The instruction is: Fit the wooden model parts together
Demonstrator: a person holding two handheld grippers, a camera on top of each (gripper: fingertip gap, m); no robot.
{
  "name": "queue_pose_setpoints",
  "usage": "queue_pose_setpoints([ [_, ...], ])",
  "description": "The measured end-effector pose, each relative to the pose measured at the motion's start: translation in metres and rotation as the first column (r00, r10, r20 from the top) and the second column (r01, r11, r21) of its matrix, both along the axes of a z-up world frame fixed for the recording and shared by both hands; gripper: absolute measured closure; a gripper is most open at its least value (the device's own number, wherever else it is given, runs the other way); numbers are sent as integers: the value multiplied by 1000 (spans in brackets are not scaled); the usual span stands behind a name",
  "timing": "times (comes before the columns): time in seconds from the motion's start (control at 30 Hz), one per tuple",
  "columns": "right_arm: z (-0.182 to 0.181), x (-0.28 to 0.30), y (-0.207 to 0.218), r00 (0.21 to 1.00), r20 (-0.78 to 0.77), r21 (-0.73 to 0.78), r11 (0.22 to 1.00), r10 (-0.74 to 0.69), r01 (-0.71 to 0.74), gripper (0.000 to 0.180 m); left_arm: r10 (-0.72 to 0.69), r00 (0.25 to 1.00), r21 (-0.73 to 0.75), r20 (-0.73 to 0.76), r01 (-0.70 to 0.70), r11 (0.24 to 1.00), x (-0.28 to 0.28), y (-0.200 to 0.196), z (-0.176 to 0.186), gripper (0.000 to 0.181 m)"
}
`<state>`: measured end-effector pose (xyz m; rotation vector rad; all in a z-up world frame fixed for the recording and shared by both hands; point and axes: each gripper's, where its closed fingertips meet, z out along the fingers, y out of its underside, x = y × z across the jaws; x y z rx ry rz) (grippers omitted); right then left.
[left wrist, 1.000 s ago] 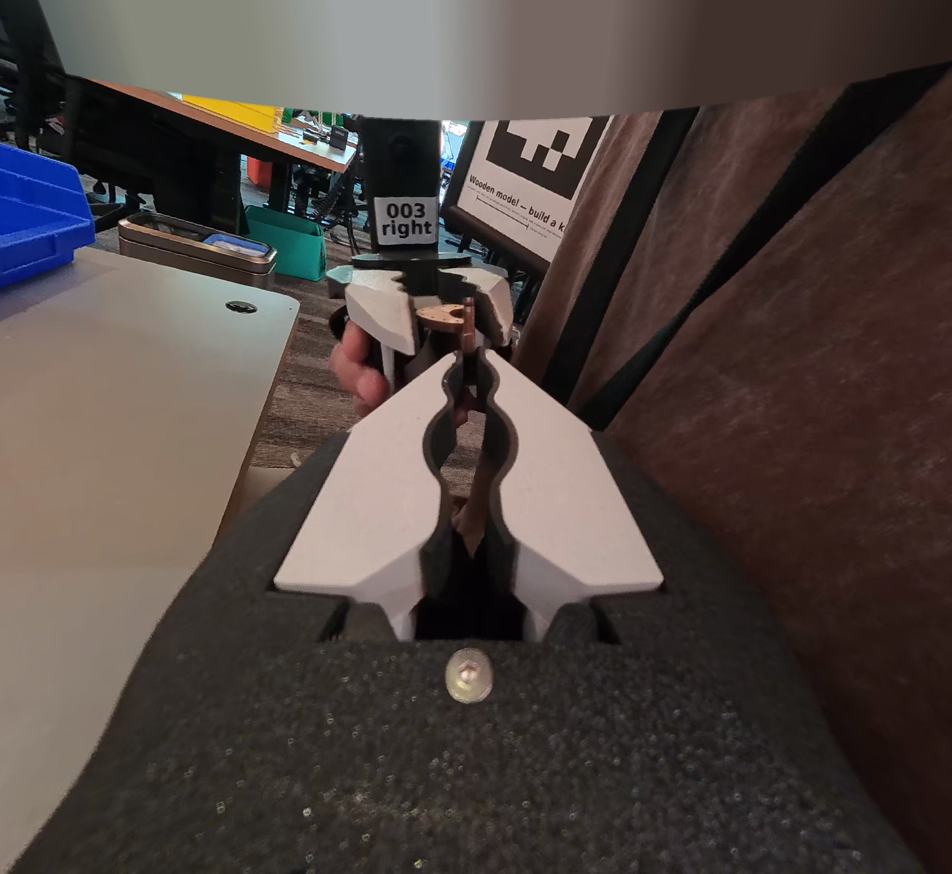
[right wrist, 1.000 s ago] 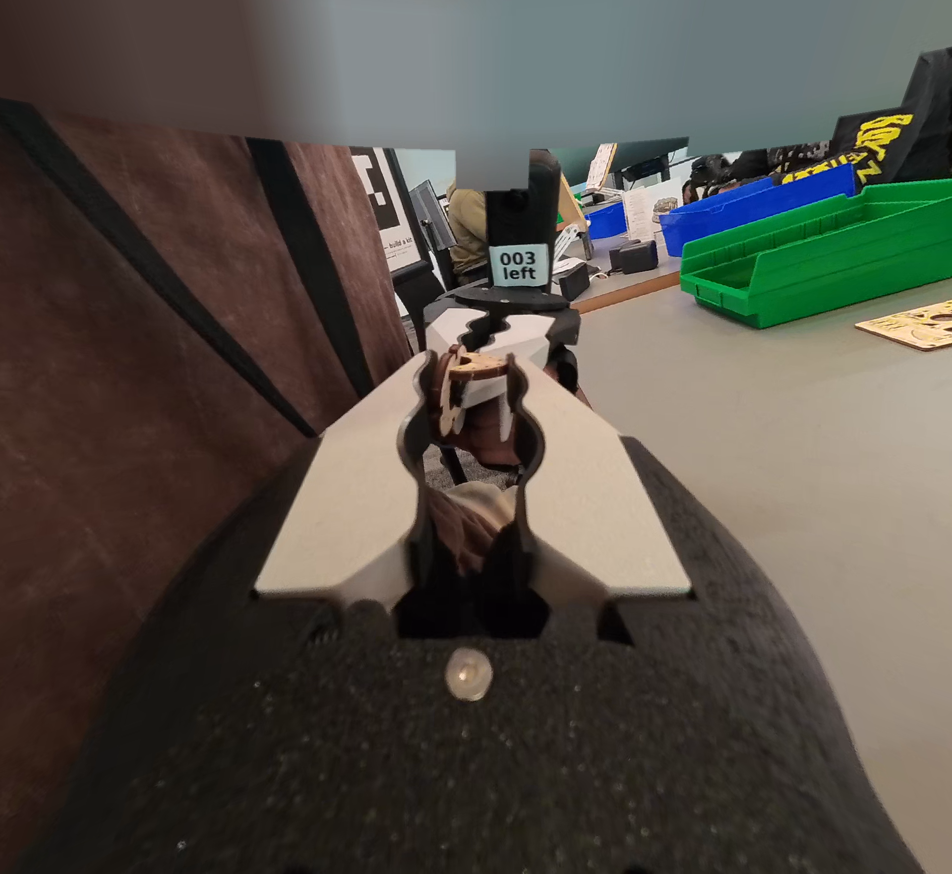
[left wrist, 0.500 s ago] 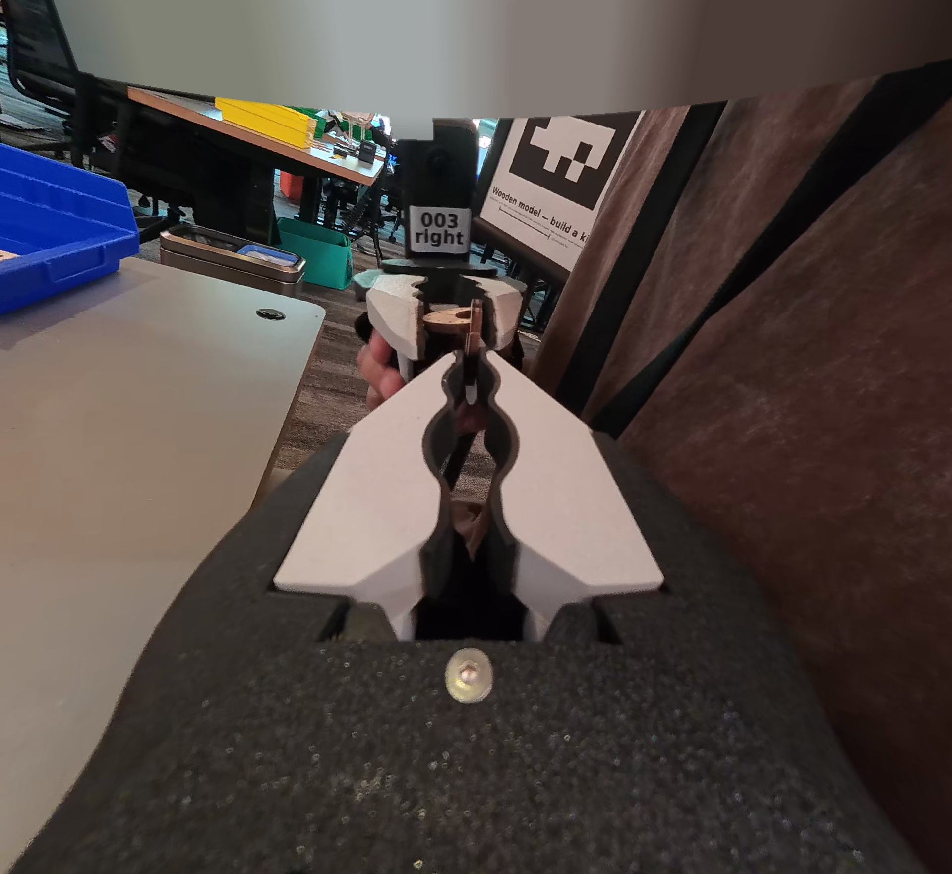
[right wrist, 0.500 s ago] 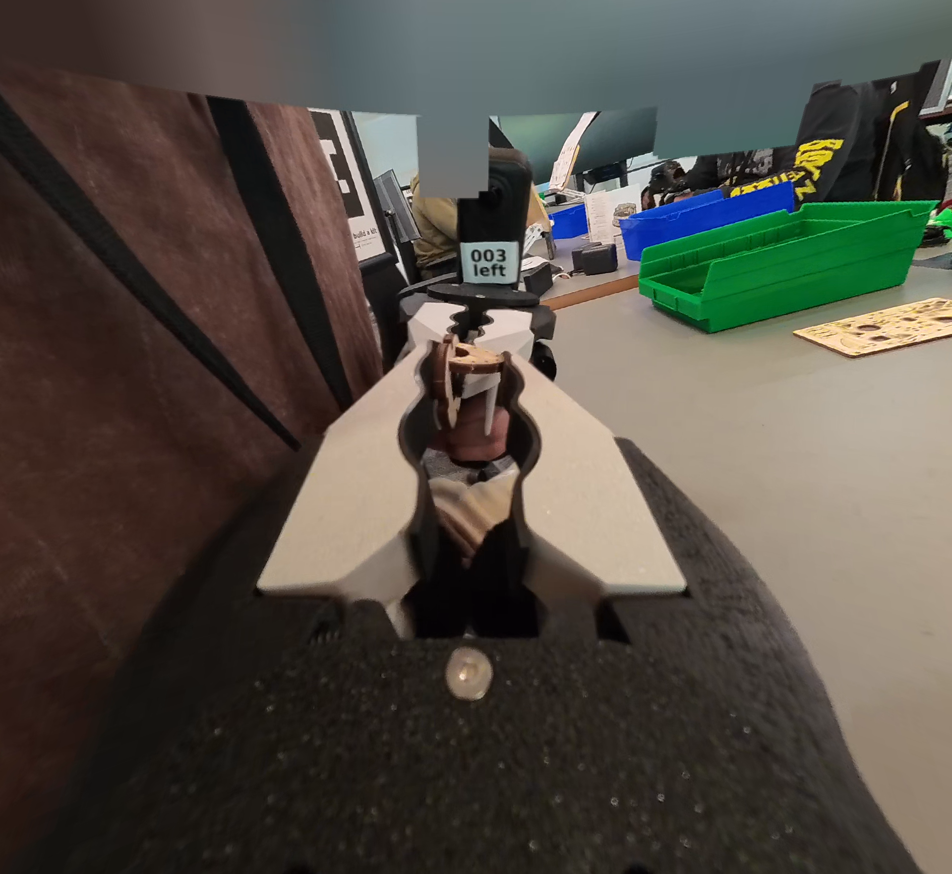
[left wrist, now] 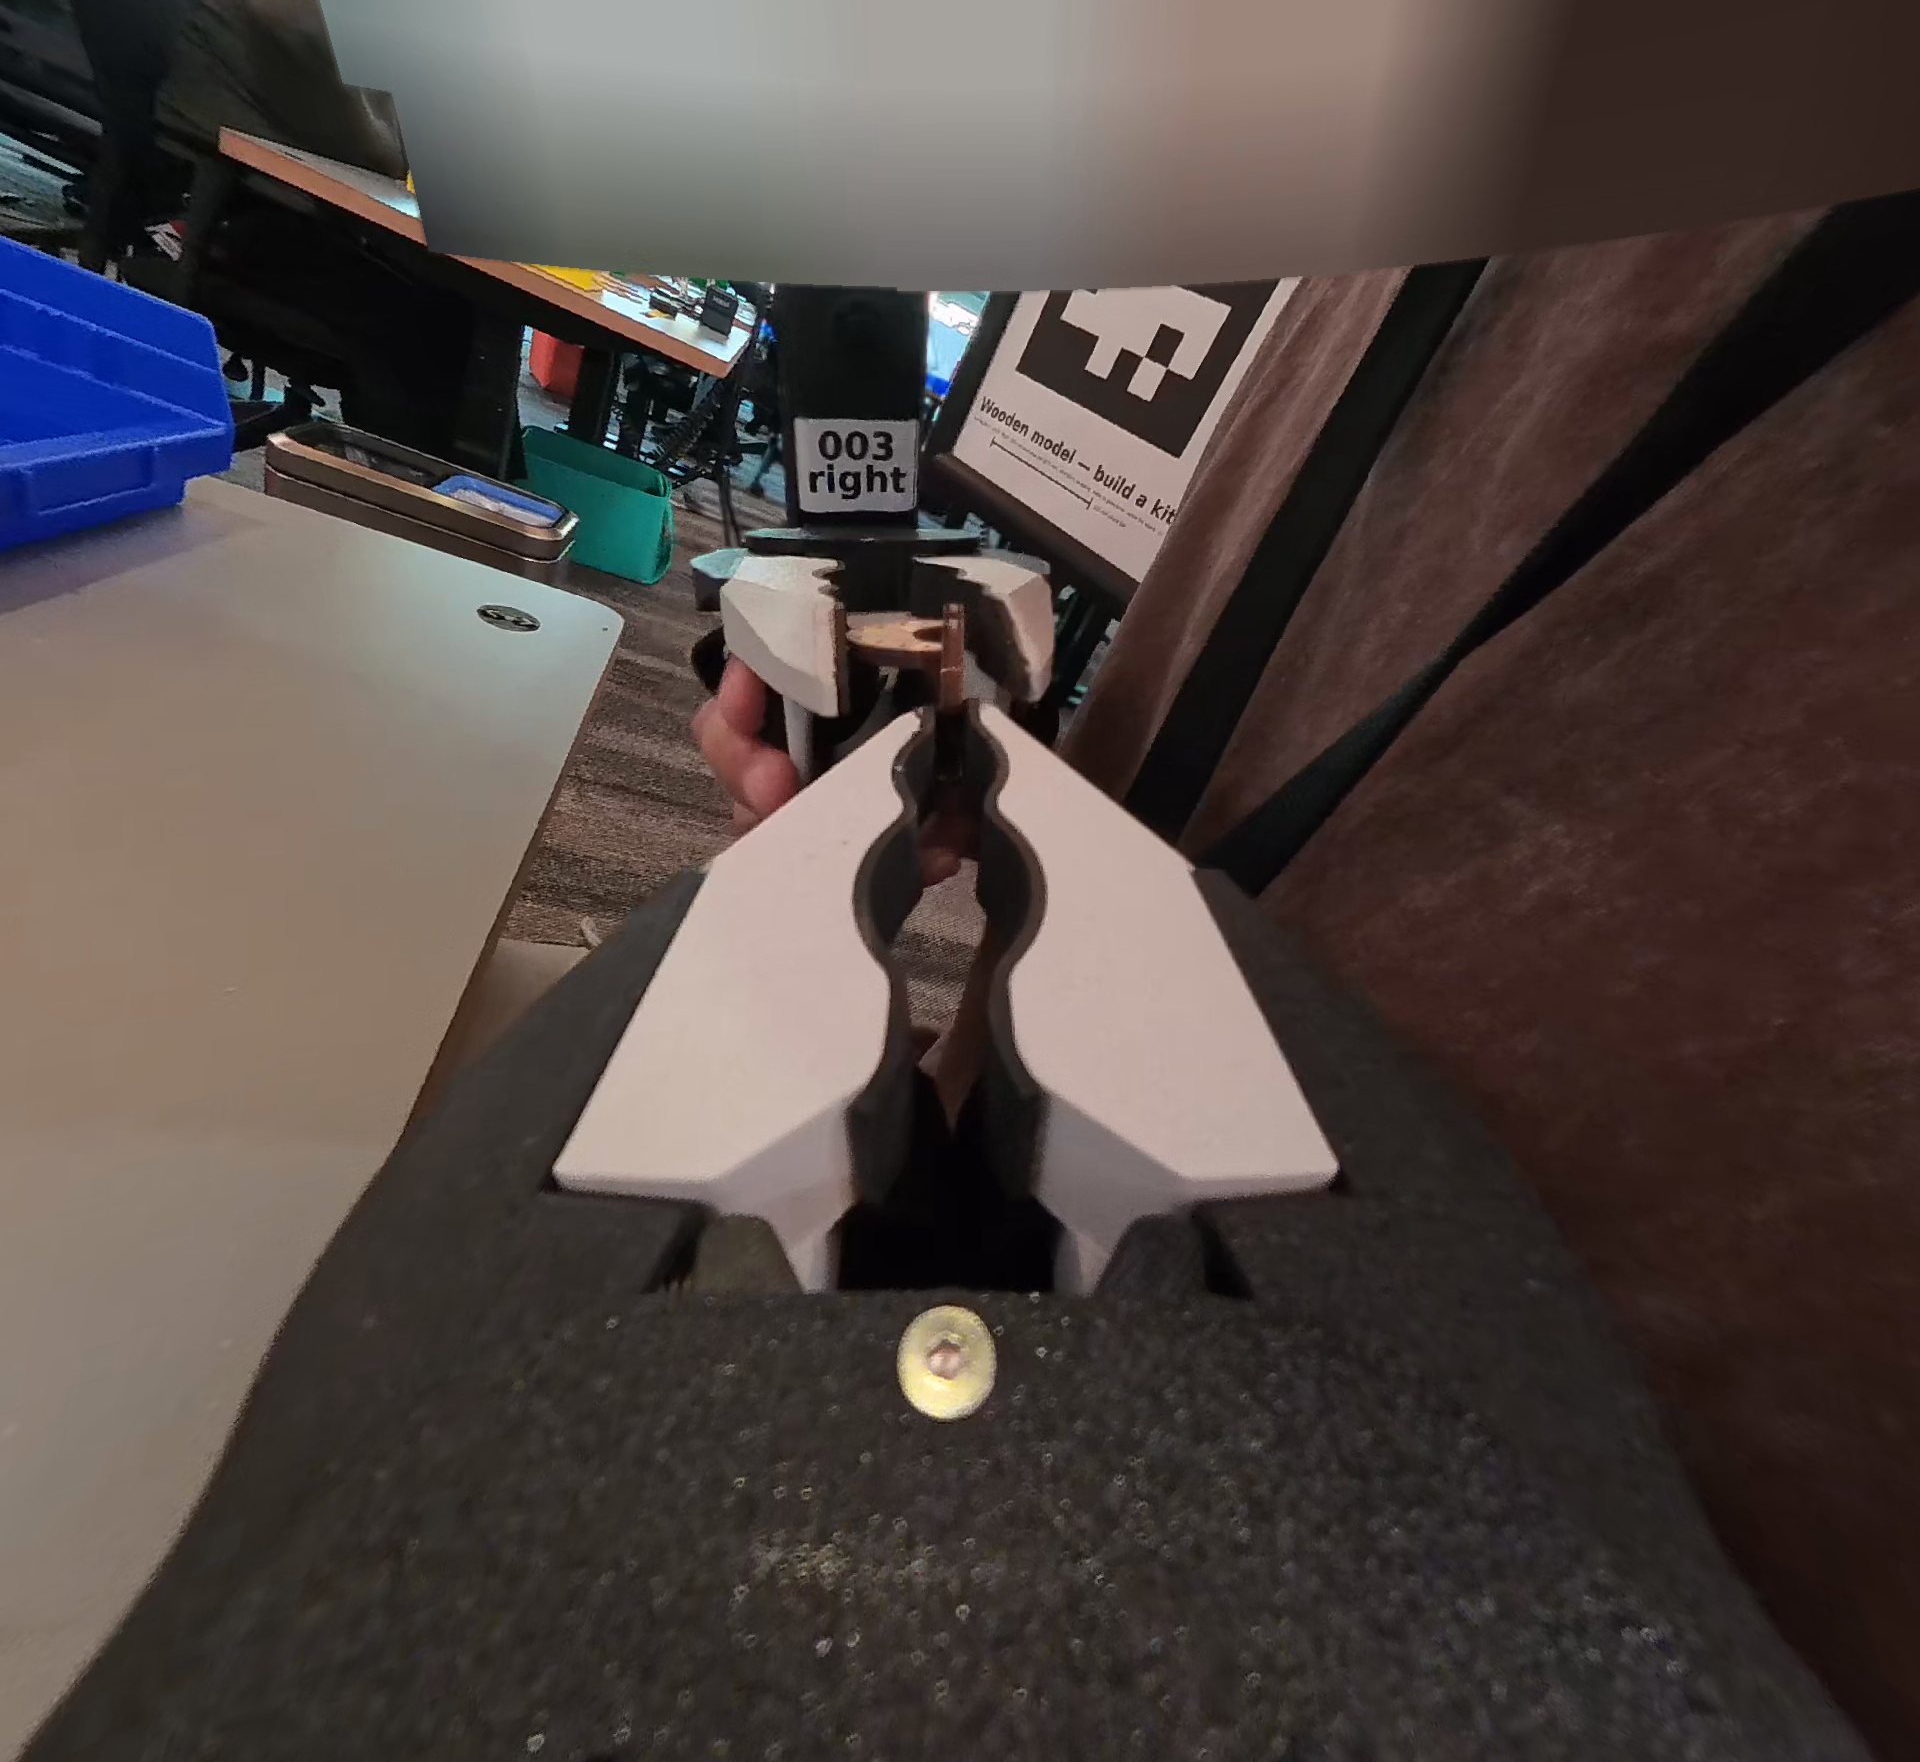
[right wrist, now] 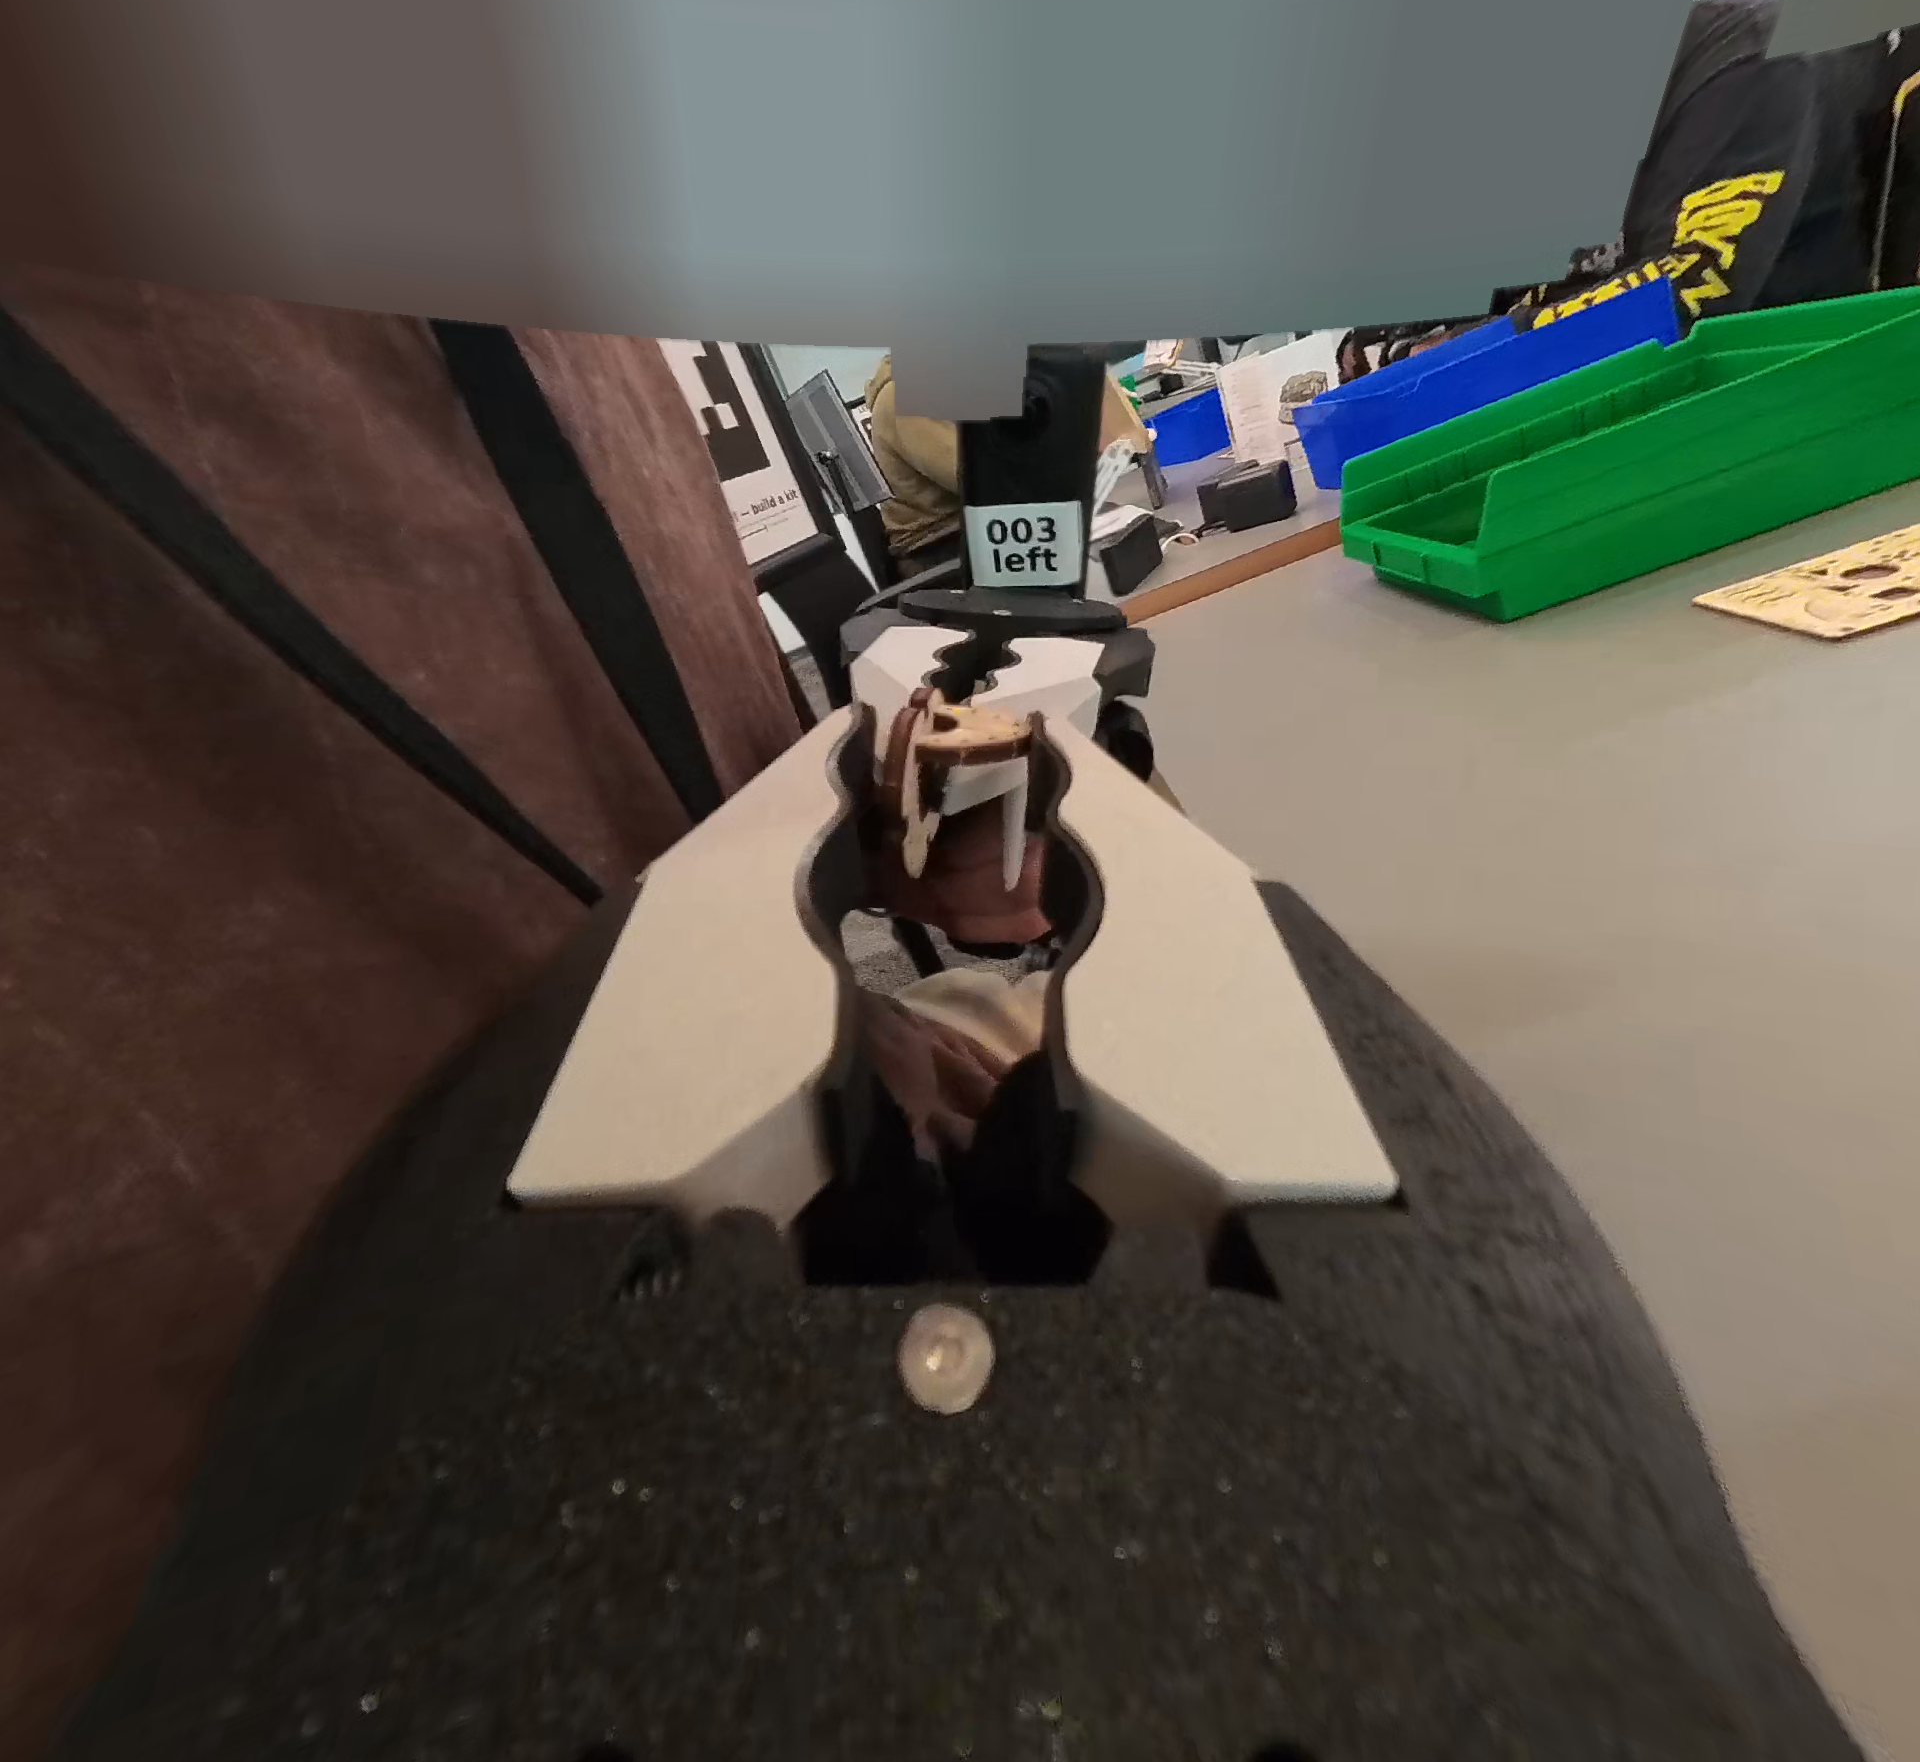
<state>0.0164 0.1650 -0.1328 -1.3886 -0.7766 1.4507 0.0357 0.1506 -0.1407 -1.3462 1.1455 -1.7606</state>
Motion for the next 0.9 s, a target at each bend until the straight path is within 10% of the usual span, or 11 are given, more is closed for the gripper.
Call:
queue_pose_setpoints([
  [0.9,-13,2,6,995,91,20,999,-46,44,158,87,993,128,-77,-76,989,6,3,-13,180],
])
